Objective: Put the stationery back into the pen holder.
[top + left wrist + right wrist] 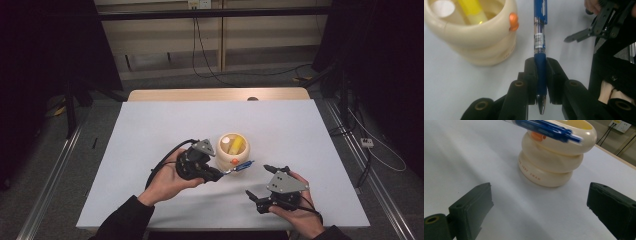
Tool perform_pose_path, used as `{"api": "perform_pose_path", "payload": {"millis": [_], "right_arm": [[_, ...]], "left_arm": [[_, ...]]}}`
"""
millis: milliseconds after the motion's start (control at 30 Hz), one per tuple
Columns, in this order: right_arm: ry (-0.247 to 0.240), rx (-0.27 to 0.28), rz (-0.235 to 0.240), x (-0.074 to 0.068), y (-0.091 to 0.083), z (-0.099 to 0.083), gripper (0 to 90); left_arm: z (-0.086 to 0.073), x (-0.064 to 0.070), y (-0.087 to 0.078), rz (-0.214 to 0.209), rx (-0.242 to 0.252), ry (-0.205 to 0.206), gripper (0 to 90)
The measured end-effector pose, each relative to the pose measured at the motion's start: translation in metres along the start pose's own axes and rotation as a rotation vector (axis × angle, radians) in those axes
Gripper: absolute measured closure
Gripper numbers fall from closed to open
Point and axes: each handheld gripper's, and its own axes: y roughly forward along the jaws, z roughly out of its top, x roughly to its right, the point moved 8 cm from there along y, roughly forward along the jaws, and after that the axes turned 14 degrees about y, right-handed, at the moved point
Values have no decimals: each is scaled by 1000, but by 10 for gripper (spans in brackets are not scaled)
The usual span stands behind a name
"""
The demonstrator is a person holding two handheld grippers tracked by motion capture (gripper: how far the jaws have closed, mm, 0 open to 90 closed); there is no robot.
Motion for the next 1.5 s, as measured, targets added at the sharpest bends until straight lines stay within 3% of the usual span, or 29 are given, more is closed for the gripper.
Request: {"api": "perform_pose_path", "payload": {"millis": [200, 367, 600, 833, 1100, 1267, 1500], "right_arm": [[-17, 8, -12, 1, -1, 1, 72], [-44, -3, -38, 1, -1, 1, 90], [-170, 2, -98, -2, 0, 4, 116], [-326, -1, -129, -8, 2, 4, 218], [-520, -38, -154, -18, 7, 1, 395], [-614, -39, -166, -23, 8, -1, 537], [-683, -59, -156, -25, 11, -4, 695]], "left_arm": [[14, 1, 20, -30, -17, 14, 802], [8, 5, 31, -41, -58, 8, 802], [4, 8, 39, -67, -86, 7, 802], [6, 10, 47, -83, -117, 13, 802], [12, 13, 53, -106, -125, 23, 802], [13, 15, 55, -111, -125, 22, 802], [13, 16, 56, -119, -118, 15, 802]]}}
